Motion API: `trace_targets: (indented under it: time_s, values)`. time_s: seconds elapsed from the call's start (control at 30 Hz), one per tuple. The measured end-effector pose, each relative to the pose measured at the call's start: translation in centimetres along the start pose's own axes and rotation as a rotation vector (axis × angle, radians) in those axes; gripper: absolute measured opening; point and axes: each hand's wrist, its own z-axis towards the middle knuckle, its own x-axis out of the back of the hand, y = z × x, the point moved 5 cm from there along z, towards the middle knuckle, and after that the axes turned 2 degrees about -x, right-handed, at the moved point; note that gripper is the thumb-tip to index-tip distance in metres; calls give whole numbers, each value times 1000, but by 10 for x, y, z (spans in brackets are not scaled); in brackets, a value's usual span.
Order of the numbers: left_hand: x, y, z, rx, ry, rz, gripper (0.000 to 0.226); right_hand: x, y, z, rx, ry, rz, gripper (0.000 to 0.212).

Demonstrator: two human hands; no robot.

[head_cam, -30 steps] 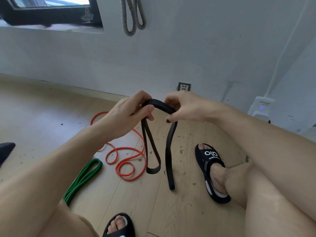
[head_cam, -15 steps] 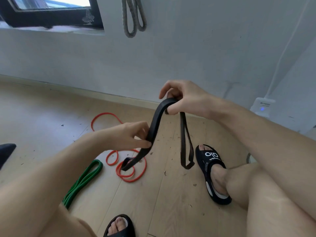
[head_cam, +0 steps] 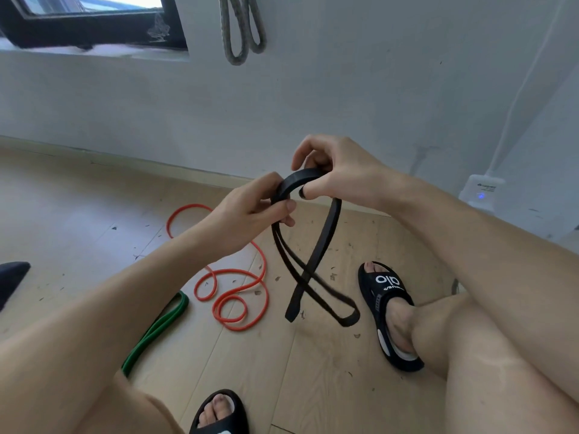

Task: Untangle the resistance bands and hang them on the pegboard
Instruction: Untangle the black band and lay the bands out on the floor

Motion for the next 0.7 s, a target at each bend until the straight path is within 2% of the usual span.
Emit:
trace_targets:
  time_s: [0.17,0.4,0.6,0.7]
  values:
    - [3,-2,-1,18,-34,-13,6,-1,4,2,-1,8,-29,30]
    - [19,-5,-7,50,-45,3,13,-8,27,6,-95,-74,-312,32]
    - [17,-28,-10,151,-195,171,8,-4,15,1,-69,-73,-45,32]
    - [15,-30,-11,140,-229,213,4,-9,4,-1,-41,-116,35,35]
